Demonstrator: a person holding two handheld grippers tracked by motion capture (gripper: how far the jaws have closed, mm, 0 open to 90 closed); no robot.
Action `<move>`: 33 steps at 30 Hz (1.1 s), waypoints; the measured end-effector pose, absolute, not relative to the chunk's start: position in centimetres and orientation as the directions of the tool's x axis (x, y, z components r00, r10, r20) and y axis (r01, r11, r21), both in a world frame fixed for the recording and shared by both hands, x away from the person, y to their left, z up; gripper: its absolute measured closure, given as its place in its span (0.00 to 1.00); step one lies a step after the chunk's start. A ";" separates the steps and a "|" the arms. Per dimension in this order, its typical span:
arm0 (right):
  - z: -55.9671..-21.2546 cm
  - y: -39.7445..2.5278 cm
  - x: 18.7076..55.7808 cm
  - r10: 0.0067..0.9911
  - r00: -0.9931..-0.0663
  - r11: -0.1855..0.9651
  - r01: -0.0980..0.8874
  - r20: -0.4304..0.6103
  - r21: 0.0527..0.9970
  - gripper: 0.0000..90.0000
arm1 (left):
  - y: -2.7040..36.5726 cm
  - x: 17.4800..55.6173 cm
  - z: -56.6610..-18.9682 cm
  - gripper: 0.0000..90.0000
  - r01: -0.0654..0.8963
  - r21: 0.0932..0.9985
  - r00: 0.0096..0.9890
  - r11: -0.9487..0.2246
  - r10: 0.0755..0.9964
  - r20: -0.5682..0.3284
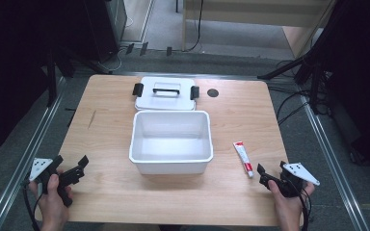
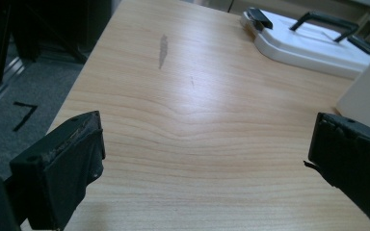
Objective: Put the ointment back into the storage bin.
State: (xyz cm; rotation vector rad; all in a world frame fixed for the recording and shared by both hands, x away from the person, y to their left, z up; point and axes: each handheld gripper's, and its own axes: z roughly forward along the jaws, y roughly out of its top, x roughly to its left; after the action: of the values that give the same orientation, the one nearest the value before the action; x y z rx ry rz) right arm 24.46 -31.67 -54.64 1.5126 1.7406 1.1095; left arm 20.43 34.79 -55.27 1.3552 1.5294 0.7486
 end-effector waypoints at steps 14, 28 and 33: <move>-54.2 -31.2 24.9 0.976 -0.210 0.083 0.596 0.055 0.799 0.15 | 34.6 20.4 -55.3 0.00 0.391 0.892 -0.032 0.226 0.972 -0.232; -51.4 -29.1 26.4 0.955 -0.296 0.246 0.777 -0.008 0.579 0.21 | 34.4 21.4 -55.2 0.00 0.433 0.878 -0.048 0.206 0.978 -0.205; -51.2 -28.8 27.1 0.960 -0.279 0.251 0.818 -0.026 0.518 0.21 | 33.8 21.7 -55.1 0.00 0.456 0.881 -0.001 0.125 0.990 -0.140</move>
State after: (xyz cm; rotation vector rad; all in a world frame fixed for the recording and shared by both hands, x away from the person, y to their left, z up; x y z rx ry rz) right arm 27.12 -28.81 -51.17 1.6340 2.1924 0.5888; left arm 21.72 33.76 -55.12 1.4498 1.5818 0.8200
